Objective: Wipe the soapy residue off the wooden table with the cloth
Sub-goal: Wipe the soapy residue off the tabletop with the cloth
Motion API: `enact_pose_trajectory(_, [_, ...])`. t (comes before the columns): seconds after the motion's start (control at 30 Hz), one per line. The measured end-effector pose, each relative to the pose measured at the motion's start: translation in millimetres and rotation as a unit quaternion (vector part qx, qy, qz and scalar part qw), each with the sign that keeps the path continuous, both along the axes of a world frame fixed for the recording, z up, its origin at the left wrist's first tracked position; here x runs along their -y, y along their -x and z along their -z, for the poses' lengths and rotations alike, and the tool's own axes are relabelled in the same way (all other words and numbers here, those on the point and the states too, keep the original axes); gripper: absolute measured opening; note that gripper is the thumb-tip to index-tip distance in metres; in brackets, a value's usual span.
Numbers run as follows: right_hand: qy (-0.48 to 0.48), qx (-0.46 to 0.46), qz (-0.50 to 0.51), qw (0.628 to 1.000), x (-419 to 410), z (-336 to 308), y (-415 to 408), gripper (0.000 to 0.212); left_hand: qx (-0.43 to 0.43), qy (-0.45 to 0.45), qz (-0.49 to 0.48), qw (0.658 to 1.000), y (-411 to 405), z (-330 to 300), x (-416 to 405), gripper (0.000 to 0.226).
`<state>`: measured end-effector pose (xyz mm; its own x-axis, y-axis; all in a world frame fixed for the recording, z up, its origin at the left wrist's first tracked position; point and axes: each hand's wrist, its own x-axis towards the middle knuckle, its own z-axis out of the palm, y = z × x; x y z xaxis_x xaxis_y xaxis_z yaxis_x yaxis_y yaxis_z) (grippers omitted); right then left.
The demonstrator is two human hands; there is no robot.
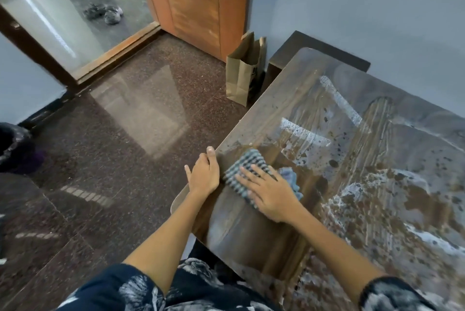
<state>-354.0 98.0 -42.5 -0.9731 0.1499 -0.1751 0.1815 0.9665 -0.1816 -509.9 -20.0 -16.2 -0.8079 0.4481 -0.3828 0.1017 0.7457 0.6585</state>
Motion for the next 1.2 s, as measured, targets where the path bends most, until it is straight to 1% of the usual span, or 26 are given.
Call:
enact_pose_trajectory(0.07, [-0.006,0.025,0.087,0.996,-26.7,-1.9,11.6,0.052,0.021,-0.014,0.037,0.999,12.0,-2.3,-14.2,0.067])
enact_pose_trajectory(0.13, [0.004,0.043,0.185,0.982,-43.4,-4.3,43.3,0.056,0.045,-0.049,0.048,0.997,23.5,-3.1,-26.3,0.069])
enact_pose_trajectory(0.17, [-0.001,0.035,0.214,0.976,-43.2,-5.2,60.7,0.057,0.064,-0.062,0.046,0.995,28.0,-3.2,-31.6,0.071])
enact_pose_trajectory(0.2, [-0.003,0.023,0.222,0.975,-37.1,-6.7,76.7,0.057,0.087,-0.071,0.037,0.993,31.8,-2.6,-36.4,0.074])
enact_pose_trajectory(0.23, [0.002,0.011,0.211,0.977,-26.8,-7.2,90.8,0.054,0.115,-0.082,0.026,0.990,37.5,0.6,-41.2,0.079])
enact_pose_trajectory(0.27, [0.009,0.001,0.186,0.982,-12.9,-6.0,99.9,0.052,0.156,-0.093,-0.008,0.983,44.9,1.2,-43.7,0.089])
enact_pose_trajectory(0.33, [0.013,-0.021,0.131,0.991,21.2,-2.7,100.6,0.050,0.242,-0.110,-0.077,0.961,61.1,5.7,-45.7,0.121])
enact_pose_trajectory(0.37, [0.010,-0.029,0.105,0.994,35.3,-0.7,93.5,0.050,0.266,-0.114,-0.090,0.953,69.0,10.9,-44.7,0.126])
enact_pose_trajectory(0.4, [0.006,-0.029,0.078,0.996,44.7,0.6,83.8,0.051,0.290,-0.122,-0.098,0.944,74.5,13.3,-43.9,0.120])
enact_pose_trajectory(0.47, [0.006,-0.033,0.041,0.999,46.8,5.2,61.6,0.049,0.317,-0.116,-0.081,0.938,81.9,9.7,-46.2,0.103])
enact_pose_trajectory(0.53, [-0.008,-0.024,0.037,0.999,30.1,4.9,49.7,0.048,0.326,-0.111,-0.062,0.937,86.2,11.5,-47.9,0.098])
enact_pose_trajectory(0.57, [-0.017,-0.012,0.056,0.998,16.9,3.6,50.1,0.048,0.329,-0.111,-0.056,0.936,88.2,13.2,-49.0,0.097])
enact_pose_trajectory(0.63, [-0.011,0.006,0.145,0.989,-10.6,-0.1,63.4,0.052,0.340,-0.105,-0.045,0.933,91.2,12.8,-49.1,0.097])
enact_pose_trajectory(0.7, [0.000,0.012,0.248,0.969,-25.3,-1.5,87.3,0.057,0.346,-0.100,-0.035,0.932,93.4,13.1,-48.4,0.096])
enact_pose_trajectory(0.77, [-0.001,0.009,0.303,0.953,-22.2,-0.8,111.0,0.057,0.350,-0.094,-0.027,0.932,92.8,11.8,-49.1,0.095])
enact_pose_trajectory(0.8, [-0.003,0.012,0.303,0.953,-15.3,-1.4,117.5,0.055,0.354,-0.092,-0.027,0.930,91.1,10.2,-49.7,0.095])
enact_pose_trajectory(0.83, [-0.005,0.012,0.280,0.960,-5.2,-0.8,118.8,0.054,0.357,-0.091,-0.019,0.929,90.8,13.0,-50.0,0.098])
enact_pose_trajectory(0.9, [0.005,0.002,0.192,0.981,18.4,-1.2,104.8,0.053,0.349,-0.084,0.001,0.933,88.6,16.5,-52.3,0.107])
enact_pose_trajectory(0.97, [0.028,0.010,0.123,0.992,37.7,-0.8,76.1,0.050,0.322,-0.079,0.016,0.943,83.5,13.5,-58.2,0.101])
enact_pose_trajectory(1.0, [0.033,0.009,0.119,0.992,40.0,-0.5,61.1,0.049,0.303,-0.068,0.027,0.950,80.2,8.7,-61.7,0.096])
enact_pose_trajectory(1.03, [0.024,0.004,0.135,0.990,36.9,0.0,48.2,0.048,0.278,-0.061,0.038,0.958,77.7,6.4,-64.8,0.092])
enact_pose_trajectory(1.1, [-0.004,0.015,0.214,0.977,16.4,-1.9,32.0,0.048,0.244,-0.050,0.065,0.966,69.7,2.2,-70.0,0.082])
enact_pose_trajectory(1.17, [-0.014,0.034,0.300,0.953,-17.8,-5.5,36.1,0.049,0.220,-0.054,0.089,0.970,61.2,-0.9,-71.9,0.074])
enact_pose_trajectory(1.2, [-0.001,0.051,0.338,0.940,-33.7,-7.5,45.7,0.049,0.212,-0.055,0.097,0.971,57.9,-1.6,-71.4,0.072])
